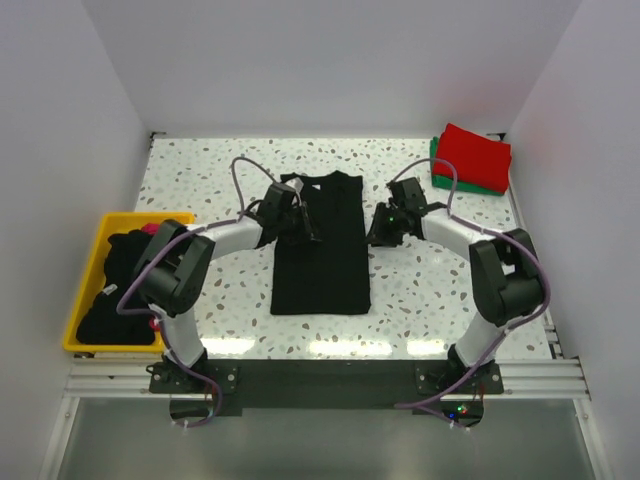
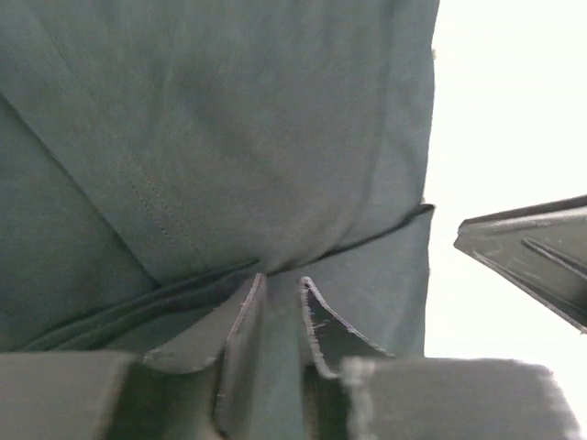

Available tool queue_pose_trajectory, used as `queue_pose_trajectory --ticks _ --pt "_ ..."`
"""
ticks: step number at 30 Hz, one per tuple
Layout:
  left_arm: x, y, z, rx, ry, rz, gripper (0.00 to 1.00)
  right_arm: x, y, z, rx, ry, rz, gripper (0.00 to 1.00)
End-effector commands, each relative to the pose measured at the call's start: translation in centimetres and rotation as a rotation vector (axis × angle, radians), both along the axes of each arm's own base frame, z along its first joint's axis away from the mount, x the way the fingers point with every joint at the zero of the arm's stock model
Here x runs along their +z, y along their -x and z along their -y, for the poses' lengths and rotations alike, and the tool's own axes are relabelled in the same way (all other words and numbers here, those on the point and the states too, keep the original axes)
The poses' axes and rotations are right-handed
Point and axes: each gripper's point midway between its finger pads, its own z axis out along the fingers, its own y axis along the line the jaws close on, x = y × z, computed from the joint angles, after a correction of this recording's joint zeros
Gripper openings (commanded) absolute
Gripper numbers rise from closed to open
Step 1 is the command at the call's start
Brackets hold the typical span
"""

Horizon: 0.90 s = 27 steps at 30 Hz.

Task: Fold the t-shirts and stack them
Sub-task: Fold the tshirt

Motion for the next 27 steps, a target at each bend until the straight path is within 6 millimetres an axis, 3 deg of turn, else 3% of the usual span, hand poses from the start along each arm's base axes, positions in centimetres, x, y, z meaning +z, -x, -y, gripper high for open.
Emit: queue_pose_trajectory --ticks 1,4,6,7,8,10,11,16,18,20,27 --pt "7.9 -2.5 -0.4 -0.007 0.043 0.178 0.27 7.0 -1.4 0.0 0.004 -0.021 0.163 0.30" --pt "10.1 -2.0 -1.8 0.016 0.029 0.214 0.34 9.5 0.1 0.1 0.024 -0.051 0.200 0.31" --pt "10.2 -1.3 -2.9 0.039 0.007 0.213 0.35 9.4 2.0 -0.2 0.042 -0.089 0.183 0.33" --pt "11.2 -0.8 -3.3 0.049 0.012 0.237 0.35 9.4 2.6 -0.2 0.052 -0.101 0.182 0.34" --pt "10.1 0.2 -4.1 0.063 -0.007 0.217 0.35 10.0 3.5 -0.4 0.064 -0.114 0.198 0.34" --pt "10.4 1.0 -4.9 0.085 -0.006 0.226 0.35 8.8 5.2 -0.4 0.067 -0.113 0.167 0.34" --pt "9.3 1.8 -5.5 0.096 -0.020 0.204 0.35 9.3 5.8 -0.9 0.078 -0.140 0.180 0.34" --pt "8.5 4.0 -6.2 0.120 0.019 0.174 0.34 6.8 10.0 -3.4 0.132 -0.143 0.126 0.34" --pt "7.0 5.4 -6.9 0.128 0.010 0.142 0.34 5.7 11.7 -4.3 0.152 -0.148 0.099 0.33" --pt "6.3 6.5 -7.5 0.131 0.002 0.131 0.34 5.0 12.2 -4.4 0.148 -0.150 0.097 0.33" --pt "4.3 10.3 -9.4 0.141 -0.017 0.082 0.34 -0.2 14.4 -2.3 0.112 -0.075 0.017 0.32"
